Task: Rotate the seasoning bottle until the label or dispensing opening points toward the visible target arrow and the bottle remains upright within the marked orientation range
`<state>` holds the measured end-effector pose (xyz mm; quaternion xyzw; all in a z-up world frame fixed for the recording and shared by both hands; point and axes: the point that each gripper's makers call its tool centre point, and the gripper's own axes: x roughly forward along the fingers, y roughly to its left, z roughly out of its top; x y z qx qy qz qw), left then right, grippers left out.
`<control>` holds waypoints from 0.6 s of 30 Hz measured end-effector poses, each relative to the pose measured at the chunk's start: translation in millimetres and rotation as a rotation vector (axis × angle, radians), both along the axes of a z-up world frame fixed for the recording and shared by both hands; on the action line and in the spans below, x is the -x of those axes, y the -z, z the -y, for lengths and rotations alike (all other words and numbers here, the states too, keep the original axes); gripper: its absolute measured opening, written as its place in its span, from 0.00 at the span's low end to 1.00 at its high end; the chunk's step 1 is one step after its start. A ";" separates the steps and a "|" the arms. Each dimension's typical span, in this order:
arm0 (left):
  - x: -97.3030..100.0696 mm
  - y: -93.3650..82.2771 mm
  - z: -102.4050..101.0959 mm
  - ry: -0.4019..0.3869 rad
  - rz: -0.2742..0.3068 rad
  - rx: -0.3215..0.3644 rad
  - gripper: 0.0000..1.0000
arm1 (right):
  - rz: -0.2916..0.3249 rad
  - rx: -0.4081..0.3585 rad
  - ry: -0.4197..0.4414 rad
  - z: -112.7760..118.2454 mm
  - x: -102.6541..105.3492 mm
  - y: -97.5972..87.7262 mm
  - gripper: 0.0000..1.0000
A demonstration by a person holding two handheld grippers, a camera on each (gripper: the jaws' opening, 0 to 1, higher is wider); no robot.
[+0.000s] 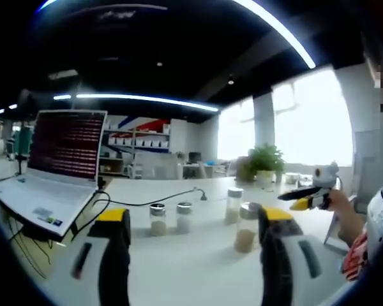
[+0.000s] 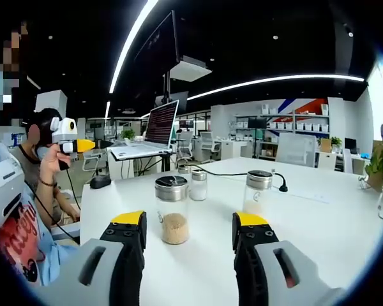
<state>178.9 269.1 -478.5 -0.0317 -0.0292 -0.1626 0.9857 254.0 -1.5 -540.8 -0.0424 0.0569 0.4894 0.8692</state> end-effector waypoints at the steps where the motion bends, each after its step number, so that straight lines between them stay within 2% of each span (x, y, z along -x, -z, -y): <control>1: 0.1 -1.9 1.6 0.009 0.018 -0.005 0.84 | -0.003 0.005 -0.003 3.4 3.2 2.7 0.53; 3: 0.8 -3.0 2.9 0.015 0.024 -0.005 0.79 | -0.011 0.008 -0.002 9.4 7.9 7.1 0.53; 11: 0.8 -1.4 4.9 0.025 0.011 0.011 0.80 | -0.023 -0.019 0.033 28.0 14.4 7.6 0.53; 18: -1.6 2.3 6.8 0.040 -0.013 0.039 0.81 | -0.019 -0.029 0.042 29.3 16.1 5.4 0.54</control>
